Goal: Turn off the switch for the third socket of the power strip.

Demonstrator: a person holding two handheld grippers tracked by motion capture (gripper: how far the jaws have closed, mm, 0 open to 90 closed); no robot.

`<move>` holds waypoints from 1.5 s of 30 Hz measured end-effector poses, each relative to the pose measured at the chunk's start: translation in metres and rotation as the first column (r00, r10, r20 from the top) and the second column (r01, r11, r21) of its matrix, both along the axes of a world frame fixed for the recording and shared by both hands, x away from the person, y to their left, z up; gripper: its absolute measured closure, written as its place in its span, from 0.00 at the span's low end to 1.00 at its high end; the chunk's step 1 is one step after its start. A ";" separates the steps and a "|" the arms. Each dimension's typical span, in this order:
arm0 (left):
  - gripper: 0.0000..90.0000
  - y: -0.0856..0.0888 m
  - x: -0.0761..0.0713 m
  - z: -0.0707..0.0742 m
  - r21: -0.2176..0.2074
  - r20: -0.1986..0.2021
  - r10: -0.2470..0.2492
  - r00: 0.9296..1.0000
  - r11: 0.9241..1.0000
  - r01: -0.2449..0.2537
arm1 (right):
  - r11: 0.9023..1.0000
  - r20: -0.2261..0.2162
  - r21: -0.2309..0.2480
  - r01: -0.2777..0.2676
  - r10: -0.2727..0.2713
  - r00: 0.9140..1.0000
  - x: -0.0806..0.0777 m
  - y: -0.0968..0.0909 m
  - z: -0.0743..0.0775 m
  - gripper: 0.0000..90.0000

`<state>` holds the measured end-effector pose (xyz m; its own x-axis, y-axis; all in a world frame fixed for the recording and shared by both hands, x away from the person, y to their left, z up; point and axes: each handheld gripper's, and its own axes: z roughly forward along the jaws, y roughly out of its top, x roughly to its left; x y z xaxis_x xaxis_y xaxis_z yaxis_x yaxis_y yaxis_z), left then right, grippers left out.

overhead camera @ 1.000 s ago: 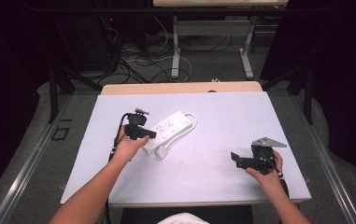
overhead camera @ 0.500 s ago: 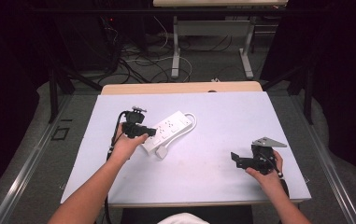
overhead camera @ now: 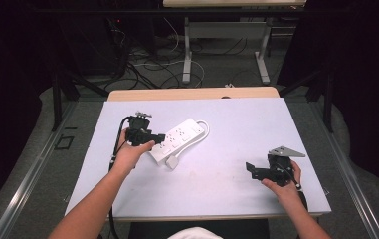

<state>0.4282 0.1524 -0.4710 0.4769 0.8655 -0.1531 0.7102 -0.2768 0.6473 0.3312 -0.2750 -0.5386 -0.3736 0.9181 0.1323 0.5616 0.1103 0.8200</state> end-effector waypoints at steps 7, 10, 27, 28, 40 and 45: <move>0.34 0.005 -0.003 0.005 -0.012 0.039 -0.005 0.999 1.000 0.005 | 1.000 0.000 0.001 -0.001 0.001 1.000 0.000 0.000 0.000 0.07; 0.32 0.007 -0.004 0.007 -0.014 0.047 0.003 0.999 1.000 -0.002 | 1.000 -0.001 0.001 0.000 0.000 1.000 0.000 0.000 0.000 0.07; 0.08 0.027 -0.016 0.014 -0.041 0.119 0.041 0.992 0.999 -0.036 | 1.000 -0.003 0.000 -0.002 0.002 1.000 0.000 0.000 0.000 0.07; 0.07 0.028 -0.018 0.014 -0.052 0.126 0.042 0.991 0.998 -0.036 | 1.000 -0.002 0.000 -0.001 0.001 1.000 0.000 0.000 0.000 0.07; 0.00 0.044 -0.034 0.019 -0.106 0.165 0.064 0.984 0.993 -0.047 | 1.000 0.004 -0.001 -0.001 0.001 1.000 0.000 0.001 0.000 0.07; 0.00 0.054 -0.041 0.020 -0.135 0.177 0.091 0.980 0.989 -0.067 | 1.000 0.003 -0.001 0.001 -0.001 1.000 0.000 0.001 0.000 0.07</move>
<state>0.3870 0.2063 -0.4509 0.4378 0.8806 -0.1815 0.5935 -0.1314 0.7940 0.3311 -0.2740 -0.5385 -0.3735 0.9185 0.1298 0.5590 0.1112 0.8217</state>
